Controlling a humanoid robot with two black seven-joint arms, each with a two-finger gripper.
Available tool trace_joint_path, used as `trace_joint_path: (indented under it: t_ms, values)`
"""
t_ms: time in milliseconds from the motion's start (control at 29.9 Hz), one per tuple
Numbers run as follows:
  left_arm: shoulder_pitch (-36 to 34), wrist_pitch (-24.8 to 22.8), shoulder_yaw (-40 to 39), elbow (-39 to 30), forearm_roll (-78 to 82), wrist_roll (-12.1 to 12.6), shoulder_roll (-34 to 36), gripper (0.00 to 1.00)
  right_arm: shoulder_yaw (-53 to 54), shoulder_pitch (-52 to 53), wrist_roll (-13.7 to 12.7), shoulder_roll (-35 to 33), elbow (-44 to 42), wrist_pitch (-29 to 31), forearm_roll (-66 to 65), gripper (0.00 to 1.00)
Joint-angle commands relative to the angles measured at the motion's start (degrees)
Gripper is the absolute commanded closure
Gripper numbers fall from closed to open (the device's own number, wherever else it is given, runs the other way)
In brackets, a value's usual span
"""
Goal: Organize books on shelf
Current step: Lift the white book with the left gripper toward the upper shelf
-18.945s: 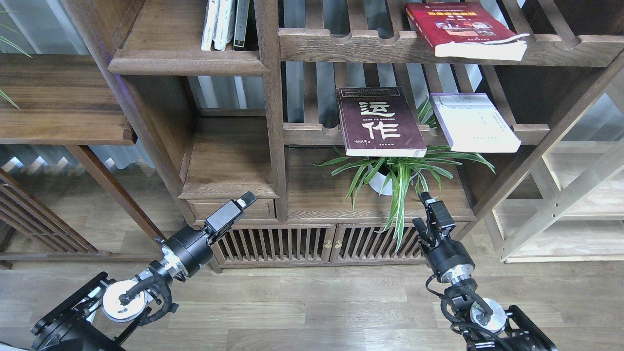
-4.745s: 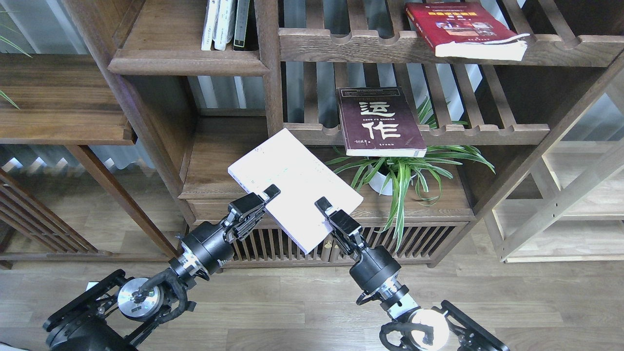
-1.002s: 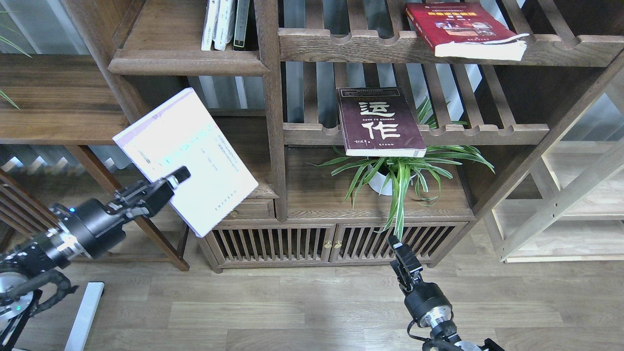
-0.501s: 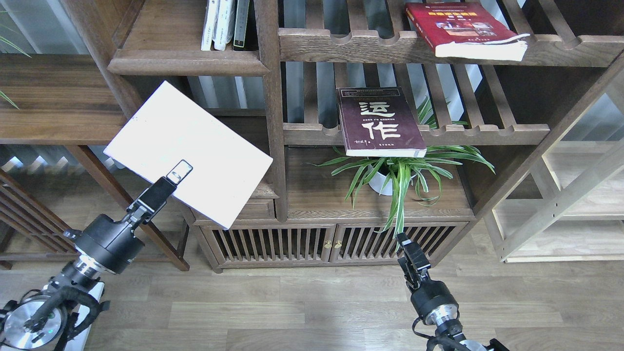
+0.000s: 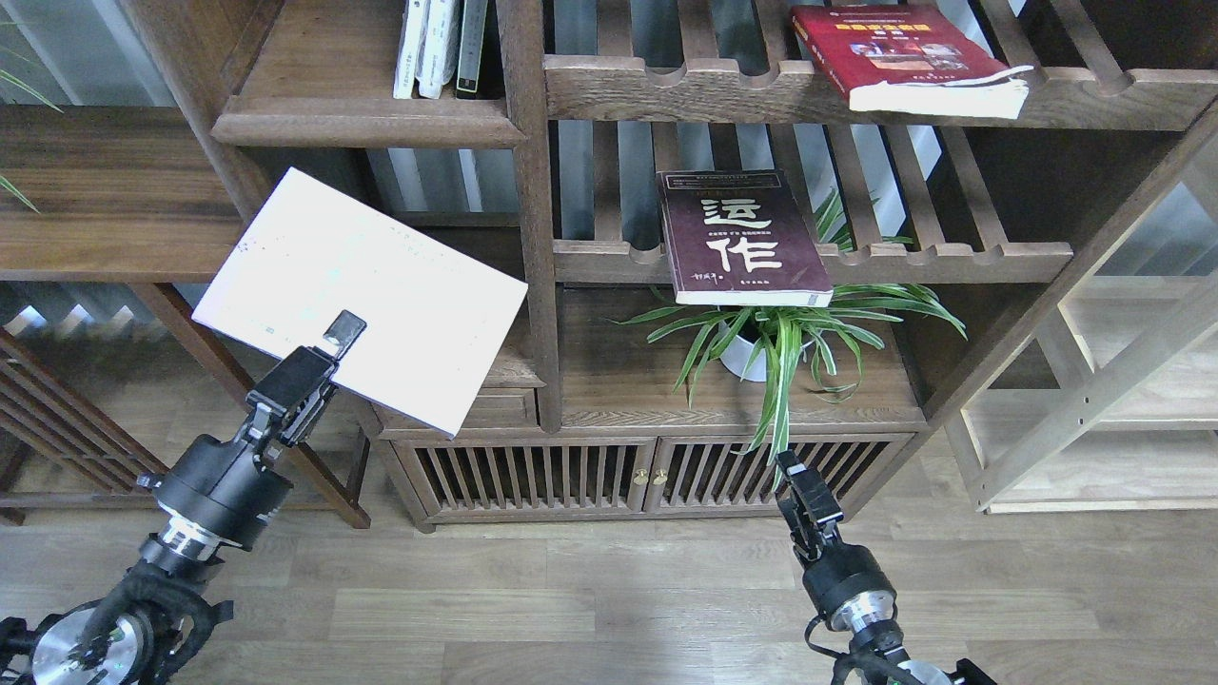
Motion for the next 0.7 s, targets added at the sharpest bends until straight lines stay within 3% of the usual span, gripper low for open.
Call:
trace_joint_path:
  t_ms: [0,267,434,668]
  values:
    - [0.4,0.0,-1.2,-1.1,4.3,0.6,1.5,0.98,0.0,-0.3,0.0,0.0,0.3,0.0,0.2,0.01]
    - [0.4,0.0,-7.3,-7.3,12.6,1.1,5.1,0.98,0.0,-0.2,0.1,0.0,-0.2,0.0,1.0,0.01]
    - [0.4,0.0,-12.9,-11.0,15.1,6.3,5.5,0.98,0.1,0.5,-0.1,0.0,-0.4,0.0,1.5,0.01]
    - [-1.7,0.0,-20.9,-12.0,15.4,6.3,6.2,0.98,-0.2,1.0,-0.7,-2.1,-1.0,0.0,1.5,0.01]
